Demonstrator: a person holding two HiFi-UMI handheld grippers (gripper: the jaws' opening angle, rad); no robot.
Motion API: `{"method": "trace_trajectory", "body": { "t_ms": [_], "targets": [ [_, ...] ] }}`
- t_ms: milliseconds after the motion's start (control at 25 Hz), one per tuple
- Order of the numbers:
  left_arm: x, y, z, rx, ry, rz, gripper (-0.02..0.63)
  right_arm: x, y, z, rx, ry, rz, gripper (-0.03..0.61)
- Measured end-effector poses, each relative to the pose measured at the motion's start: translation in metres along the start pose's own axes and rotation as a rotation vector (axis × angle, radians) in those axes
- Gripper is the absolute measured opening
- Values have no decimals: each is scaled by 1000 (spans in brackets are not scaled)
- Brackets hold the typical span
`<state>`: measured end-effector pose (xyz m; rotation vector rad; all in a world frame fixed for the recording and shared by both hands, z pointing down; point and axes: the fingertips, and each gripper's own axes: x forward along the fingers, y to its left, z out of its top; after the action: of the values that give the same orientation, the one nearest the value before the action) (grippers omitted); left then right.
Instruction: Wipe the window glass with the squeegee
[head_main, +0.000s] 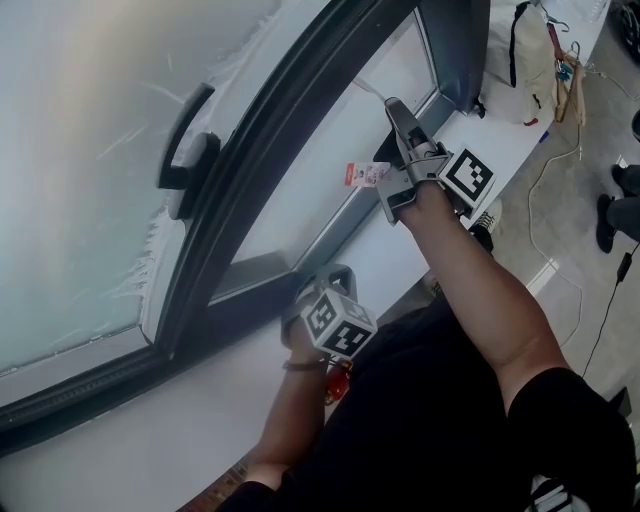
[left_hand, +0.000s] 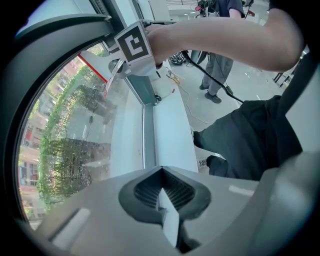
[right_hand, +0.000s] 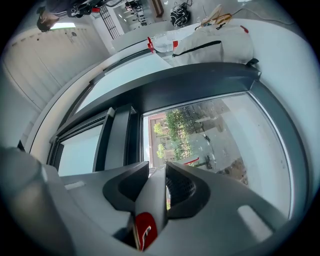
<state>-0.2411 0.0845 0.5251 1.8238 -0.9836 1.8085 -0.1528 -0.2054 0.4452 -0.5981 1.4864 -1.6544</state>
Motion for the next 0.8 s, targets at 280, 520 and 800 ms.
{"method": "trace_trajectory", "body": {
  "t_ms": [280,520,800],
  "targets": [
    [-2,-9,-22,-24,-9,4,0,-17,-3,-42,-8,56,-5,130],
    [-8,-13,-29,-45,-20,17,0,-30,-11,-80,9,121,-29,130],
    [-12,-15,-36,-68,-19,25,0,-38,-16,-113,33,181,-44,130]
  ]
}}
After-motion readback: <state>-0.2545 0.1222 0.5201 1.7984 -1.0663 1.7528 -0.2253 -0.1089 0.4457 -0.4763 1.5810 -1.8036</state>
